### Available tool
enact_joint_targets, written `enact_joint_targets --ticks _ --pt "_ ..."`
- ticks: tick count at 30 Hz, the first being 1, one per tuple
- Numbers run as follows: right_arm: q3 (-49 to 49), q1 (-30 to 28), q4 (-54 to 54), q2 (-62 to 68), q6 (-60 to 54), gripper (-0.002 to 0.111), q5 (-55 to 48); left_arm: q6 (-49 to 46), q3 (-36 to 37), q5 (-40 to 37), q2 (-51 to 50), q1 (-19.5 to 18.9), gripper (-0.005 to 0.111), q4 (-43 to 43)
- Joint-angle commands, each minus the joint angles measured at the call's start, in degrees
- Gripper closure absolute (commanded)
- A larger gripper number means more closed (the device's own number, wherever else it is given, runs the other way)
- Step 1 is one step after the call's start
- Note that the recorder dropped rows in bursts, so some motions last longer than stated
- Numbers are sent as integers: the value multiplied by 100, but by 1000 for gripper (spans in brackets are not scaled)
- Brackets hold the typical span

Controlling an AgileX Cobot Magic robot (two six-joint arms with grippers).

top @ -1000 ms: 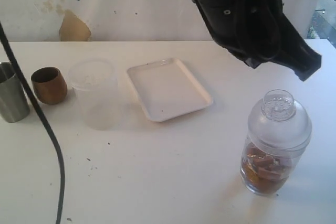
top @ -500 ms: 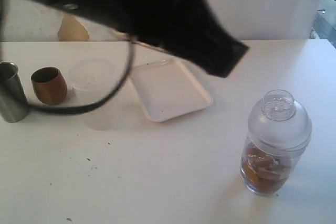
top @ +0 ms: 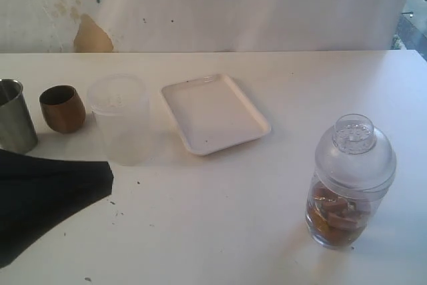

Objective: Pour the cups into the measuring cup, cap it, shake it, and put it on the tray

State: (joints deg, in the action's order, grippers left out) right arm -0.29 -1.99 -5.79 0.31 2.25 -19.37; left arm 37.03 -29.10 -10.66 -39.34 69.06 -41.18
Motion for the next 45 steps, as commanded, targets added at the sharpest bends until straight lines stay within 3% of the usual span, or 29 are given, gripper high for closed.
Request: enact_joint_targets --ticks 1,12,15,17,20,23,26,36,41,45 --pt "29 26 11 -31 -3 108 12 36 137 -19 38 23 107 -42" --pt "29 26 11 -31 -3 108 12 13 176 211 54 -114 107 -167" --pt "29 26 -1 -31 -3 108 12 -427 259 545 121 -464 107 661" --pt "29 26 -1 -31 -3 108 12 -1326 300 703 131 -851 107 1875" --pt "29 26 -1 -31 -3 108 12 -2553 454 1245 131 -1456 107 2993" --pt "29 26 -1 -31 -3 108 12 -3089 756 2123 131 -2123 107 3638" --pt "29 26 -1 -31 -3 108 12 -3089 1053 2674 198 -2732 107 3662" --pt "29 26 -1 -31 -3 108 12 -3089 2400 2748 1790 -5116 107 3990" --pt "29 26 -1 -31 -3 108 12 -3205 2910 2467 3183 -5750 107 4075" --pt "29 26 -1 -31 -3 108 12 -3307 2910 1211 3934 -6219 107 4075"
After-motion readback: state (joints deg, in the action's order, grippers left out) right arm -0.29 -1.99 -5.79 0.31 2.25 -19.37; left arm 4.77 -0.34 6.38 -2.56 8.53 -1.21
